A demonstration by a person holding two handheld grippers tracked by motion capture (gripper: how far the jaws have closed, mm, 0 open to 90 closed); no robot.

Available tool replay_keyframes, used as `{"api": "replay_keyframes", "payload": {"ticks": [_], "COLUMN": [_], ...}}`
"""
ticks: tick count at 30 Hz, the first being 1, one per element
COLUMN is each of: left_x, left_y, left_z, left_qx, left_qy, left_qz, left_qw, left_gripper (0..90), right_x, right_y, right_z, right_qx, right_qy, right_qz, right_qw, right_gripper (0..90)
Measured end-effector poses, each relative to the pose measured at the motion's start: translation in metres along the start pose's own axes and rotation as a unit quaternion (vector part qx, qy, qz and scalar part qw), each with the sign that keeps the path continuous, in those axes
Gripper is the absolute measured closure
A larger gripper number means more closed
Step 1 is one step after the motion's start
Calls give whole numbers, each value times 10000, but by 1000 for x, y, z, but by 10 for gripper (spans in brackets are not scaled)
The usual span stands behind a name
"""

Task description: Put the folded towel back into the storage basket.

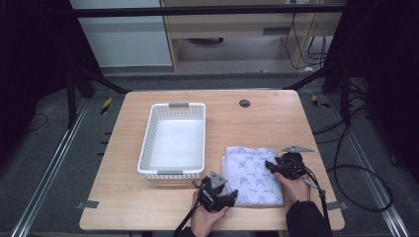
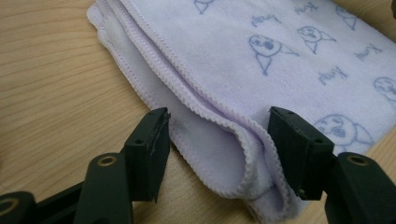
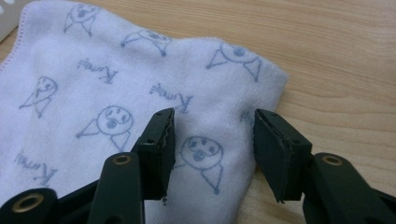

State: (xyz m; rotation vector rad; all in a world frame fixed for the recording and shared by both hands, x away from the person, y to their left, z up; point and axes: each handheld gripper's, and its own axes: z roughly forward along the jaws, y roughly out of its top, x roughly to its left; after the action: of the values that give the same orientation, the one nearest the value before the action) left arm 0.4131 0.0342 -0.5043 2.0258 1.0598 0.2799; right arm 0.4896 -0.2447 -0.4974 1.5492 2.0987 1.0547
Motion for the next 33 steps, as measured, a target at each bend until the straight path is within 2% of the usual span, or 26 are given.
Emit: {"api": "replay_keyframes", "payload": {"ticks": [4, 6, 12, 16, 20, 23, 27, 30, 32, 33], "left_x": [-1, -1, 4, 4, 4, 4, 4, 3, 3, 2], "left_y": [2, 2, 1, 0, 0, 2, 3, 3, 3, 2], "left_z": [0, 0, 0, -1, -3, -7, -9, -8, -7, -7], "left_qx": [62, 67, 36, -65, -161, -284, -296, -268, -247, -239], "left_qy": [-71, -140, -399, -431, -455, -454, -399, -367, -331, -322], "left_qz": [-100, -189, -528, -562, -577, -561, -509, -465, -442, -443], "left_qw": [9999, 9997, 9978, 9975, 9972, 9970, 9975, 9979, 9982, 9982], "left_gripper": [457, 502, 647, 730, 755, 763, 765, 765, 764, 763], "right_x": [0, 0, 0, 0, 1, 3, 8, 7, 6, 6], "right_y": [0, 0, 1, 1, 3, 6, 7, 8, 6, 4], "right_z": [1, 0, 0, -2, -6, -12, -14, -14, -12, -10], "right_qx": [39, 54, 82, 15, -72, -172, -196, -156, -117, -90], "right_qy": [69, 127, 280, 256, 263, 285, 202, 225, 154, 50], "right_qz": [106, 132, 207, 152, 72, 2, -169, -129, -117, -194], "right_qw": [9999, 9998, 9994, 9996, 9996, 9994, 9995, 9995, 9997, 9998], "right_gripper": [533, 589, 684, 758, 834, 842, 845, 836, 795, 713]}}
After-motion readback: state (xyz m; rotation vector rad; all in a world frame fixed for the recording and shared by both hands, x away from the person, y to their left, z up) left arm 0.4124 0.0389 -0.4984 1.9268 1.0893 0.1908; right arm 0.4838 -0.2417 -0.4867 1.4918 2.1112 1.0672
